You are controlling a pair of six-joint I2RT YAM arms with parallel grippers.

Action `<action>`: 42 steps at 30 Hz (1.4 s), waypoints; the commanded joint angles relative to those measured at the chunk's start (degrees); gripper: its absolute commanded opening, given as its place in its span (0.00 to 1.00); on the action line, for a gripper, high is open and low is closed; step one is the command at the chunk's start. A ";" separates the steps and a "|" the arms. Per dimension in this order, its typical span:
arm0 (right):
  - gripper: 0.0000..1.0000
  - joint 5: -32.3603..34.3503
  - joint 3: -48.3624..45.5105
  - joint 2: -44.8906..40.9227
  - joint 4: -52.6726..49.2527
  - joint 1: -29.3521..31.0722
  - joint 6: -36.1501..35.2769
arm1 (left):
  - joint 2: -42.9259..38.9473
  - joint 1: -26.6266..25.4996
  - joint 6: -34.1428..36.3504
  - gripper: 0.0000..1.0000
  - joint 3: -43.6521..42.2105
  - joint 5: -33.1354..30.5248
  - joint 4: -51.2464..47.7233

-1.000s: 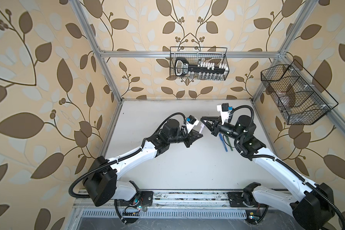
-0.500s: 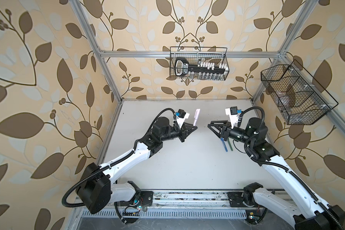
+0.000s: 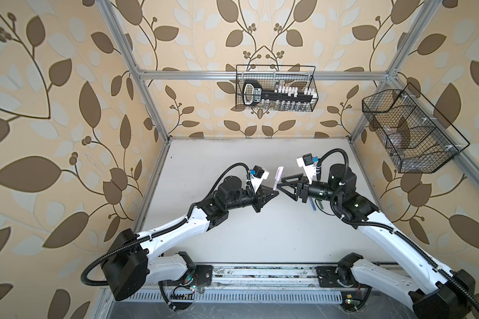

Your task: Insert the pens into the pen caps

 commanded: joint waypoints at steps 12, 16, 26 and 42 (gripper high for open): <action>0.53 0.81 8.91 4.61 -1.35 -1.29 -1.70 | -2.48 -2.11 -0.14 0.00 1.61 0.85 -1.60; 0.42 -0.95 10.03 5.30 -2.61 -1.15 -1.73 | -2.52 -2.11 0.44 0.00 1.79 0.19 -1.67; 0.35 0.88 6.97 6.68 -3.95 -0.11 -1.50 | -1.12 -2.11 4.15 0.00 6.92 1.07 -1.96; 0.00 4.36 8.86 3.63 -5.39 -0.47 1.15 | 0.28 -2.11 4.20 0.00 9.24 -3.69 -6.17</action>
